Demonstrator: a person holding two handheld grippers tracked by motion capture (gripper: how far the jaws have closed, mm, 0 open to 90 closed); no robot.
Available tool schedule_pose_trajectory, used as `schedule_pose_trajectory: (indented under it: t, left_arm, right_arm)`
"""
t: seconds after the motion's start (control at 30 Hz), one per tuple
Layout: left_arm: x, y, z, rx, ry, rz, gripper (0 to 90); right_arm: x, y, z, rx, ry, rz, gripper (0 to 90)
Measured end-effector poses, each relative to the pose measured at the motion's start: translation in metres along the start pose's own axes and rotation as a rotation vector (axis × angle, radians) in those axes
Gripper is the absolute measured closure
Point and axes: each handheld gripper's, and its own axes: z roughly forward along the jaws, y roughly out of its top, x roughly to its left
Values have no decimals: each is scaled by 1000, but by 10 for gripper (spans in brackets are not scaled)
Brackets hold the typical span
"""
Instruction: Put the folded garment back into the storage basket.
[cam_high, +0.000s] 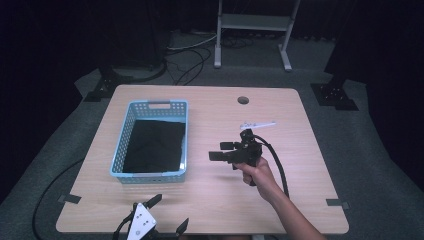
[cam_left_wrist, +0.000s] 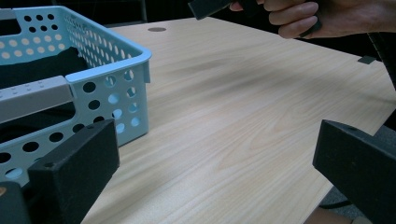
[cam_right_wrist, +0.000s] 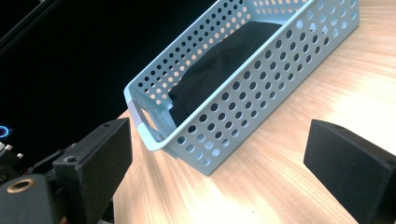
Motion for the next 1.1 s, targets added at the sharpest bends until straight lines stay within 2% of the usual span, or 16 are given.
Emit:
schedule_pose_trajectory:
  t: [0.27,0.9,1.1]
  left_arm:
    - [0,0,0,-1,-1,0,0]
    - [0,0,1,3,-3,1,0]
    - [-1,0,1,4,-2,2,0]
  right_arm:
    - [-2,-5,-2,-18,9,9,76]
    - [-11,-22,-15,-26,-14,32,76]
    - [-8,-25,-19,-18,-26,14,76]
